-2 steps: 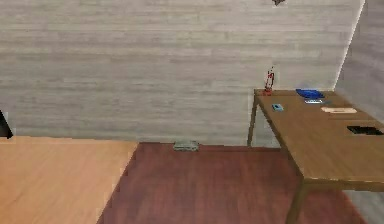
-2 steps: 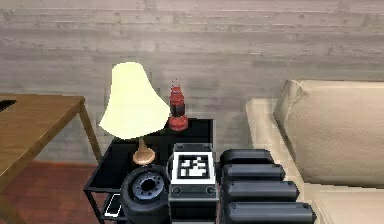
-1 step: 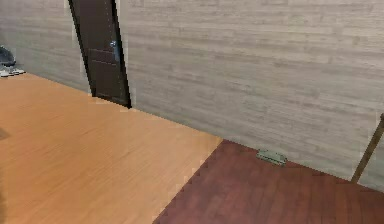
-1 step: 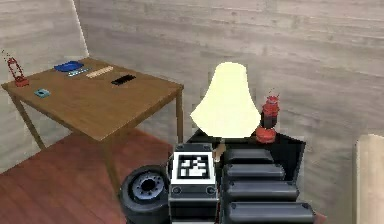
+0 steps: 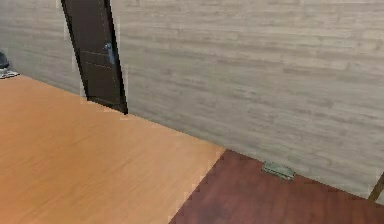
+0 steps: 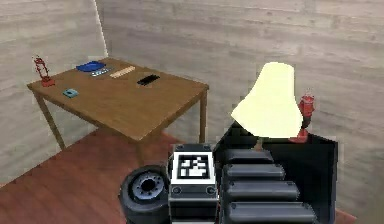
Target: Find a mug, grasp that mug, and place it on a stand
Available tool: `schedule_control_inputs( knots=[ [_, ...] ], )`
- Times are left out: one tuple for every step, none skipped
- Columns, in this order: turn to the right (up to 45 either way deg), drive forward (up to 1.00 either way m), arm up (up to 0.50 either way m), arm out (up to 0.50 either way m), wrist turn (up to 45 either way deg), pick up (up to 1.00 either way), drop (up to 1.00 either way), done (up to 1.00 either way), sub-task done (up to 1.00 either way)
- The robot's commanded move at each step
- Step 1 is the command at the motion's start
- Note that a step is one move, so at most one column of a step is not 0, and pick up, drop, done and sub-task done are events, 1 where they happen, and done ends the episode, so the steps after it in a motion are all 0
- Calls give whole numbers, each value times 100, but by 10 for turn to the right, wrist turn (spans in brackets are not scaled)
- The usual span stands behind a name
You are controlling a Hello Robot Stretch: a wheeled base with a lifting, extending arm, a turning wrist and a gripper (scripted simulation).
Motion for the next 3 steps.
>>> schedule_control_inputs(
  knots=[
    [450,0,0,0,0,0,0,0,0],
    [390,0,0,0,0,0,0,0,0],
    [0,20,0,0,0,0,0,0,0]
  ],
)
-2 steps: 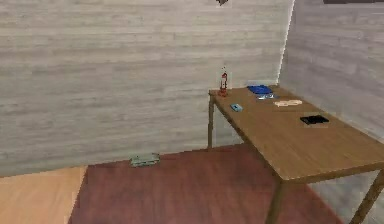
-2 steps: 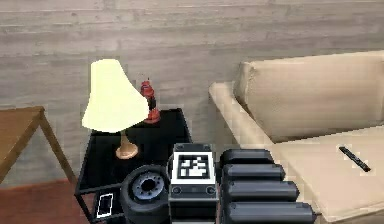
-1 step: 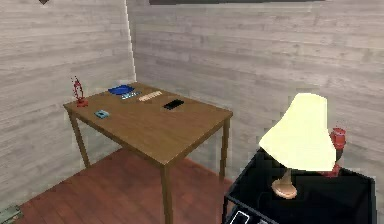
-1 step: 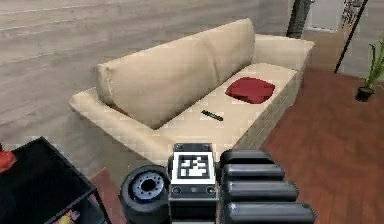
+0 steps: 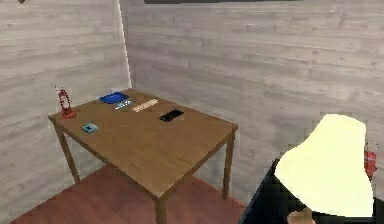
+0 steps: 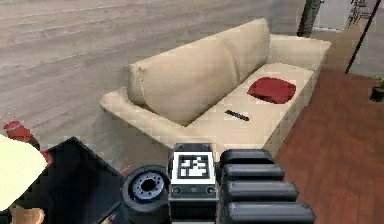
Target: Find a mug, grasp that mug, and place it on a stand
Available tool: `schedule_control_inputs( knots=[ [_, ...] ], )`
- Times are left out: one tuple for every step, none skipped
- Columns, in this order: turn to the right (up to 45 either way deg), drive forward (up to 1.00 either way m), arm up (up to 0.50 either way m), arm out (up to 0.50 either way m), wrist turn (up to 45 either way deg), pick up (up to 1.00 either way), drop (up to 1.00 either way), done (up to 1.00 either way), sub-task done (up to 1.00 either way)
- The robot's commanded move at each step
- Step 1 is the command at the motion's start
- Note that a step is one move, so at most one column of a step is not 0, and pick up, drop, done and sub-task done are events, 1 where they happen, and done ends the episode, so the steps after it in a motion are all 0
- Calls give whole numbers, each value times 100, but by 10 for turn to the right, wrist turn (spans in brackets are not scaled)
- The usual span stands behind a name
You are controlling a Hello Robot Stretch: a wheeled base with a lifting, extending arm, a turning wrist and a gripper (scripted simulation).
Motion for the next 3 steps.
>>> schedule_control_inputs(
  knots=[
    [450,0,0,0,0,0,0,0,0],
    [450,0,0,0,0,0,0,0,0],
    [450,0,0,0,0,0,0,0,0]
  ],
)
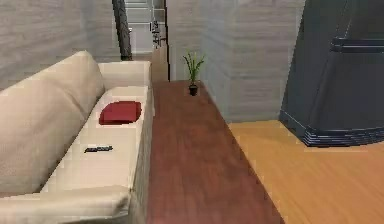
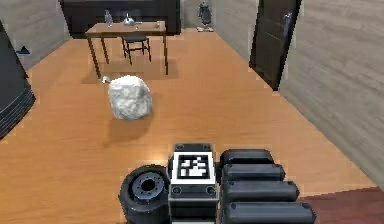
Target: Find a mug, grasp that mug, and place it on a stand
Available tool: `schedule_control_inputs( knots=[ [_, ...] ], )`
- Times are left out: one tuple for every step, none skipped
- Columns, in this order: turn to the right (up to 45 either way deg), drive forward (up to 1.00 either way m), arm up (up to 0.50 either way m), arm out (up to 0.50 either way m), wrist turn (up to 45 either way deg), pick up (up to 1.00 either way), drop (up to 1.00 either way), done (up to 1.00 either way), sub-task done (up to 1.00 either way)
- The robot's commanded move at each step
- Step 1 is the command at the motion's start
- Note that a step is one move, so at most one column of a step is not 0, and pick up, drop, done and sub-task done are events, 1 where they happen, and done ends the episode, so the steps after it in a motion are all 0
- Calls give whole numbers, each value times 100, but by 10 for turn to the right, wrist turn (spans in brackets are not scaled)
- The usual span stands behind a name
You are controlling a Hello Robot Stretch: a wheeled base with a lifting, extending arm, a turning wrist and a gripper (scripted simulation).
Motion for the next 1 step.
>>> schedule_control_inputs(
  knots=[
    [390,0,0,0,0,0,0,0,0]
  ],
)
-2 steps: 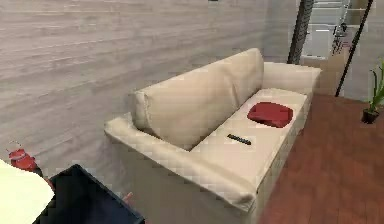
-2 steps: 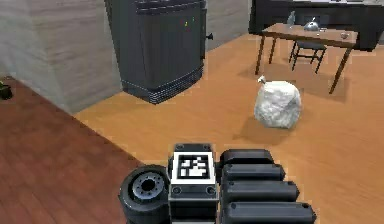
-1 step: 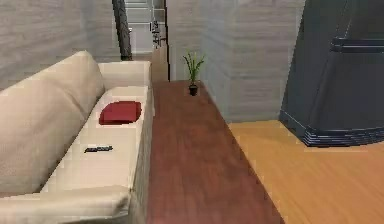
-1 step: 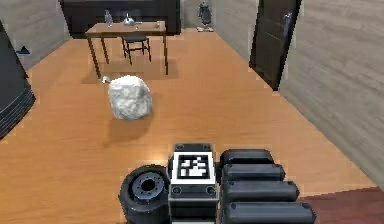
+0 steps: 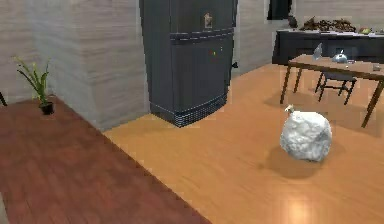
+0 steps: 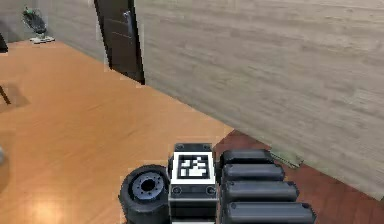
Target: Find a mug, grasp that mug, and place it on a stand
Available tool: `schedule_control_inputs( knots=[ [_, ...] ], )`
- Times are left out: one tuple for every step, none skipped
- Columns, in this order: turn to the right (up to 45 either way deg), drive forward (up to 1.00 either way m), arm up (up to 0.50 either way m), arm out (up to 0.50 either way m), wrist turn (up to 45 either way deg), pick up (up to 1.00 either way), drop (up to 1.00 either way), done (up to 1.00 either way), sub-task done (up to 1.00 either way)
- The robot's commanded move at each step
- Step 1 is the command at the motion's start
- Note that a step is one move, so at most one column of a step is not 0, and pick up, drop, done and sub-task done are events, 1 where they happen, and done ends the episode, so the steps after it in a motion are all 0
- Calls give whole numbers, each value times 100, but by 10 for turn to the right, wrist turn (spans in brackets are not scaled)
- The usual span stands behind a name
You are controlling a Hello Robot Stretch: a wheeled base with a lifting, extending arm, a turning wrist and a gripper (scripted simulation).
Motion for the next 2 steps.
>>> schedule_control_inputs(
  knots=[
    [450,0,0,0,0,0,0,0,0],
    [450,0,0,0,0,0,0,0,0]
  ],
)
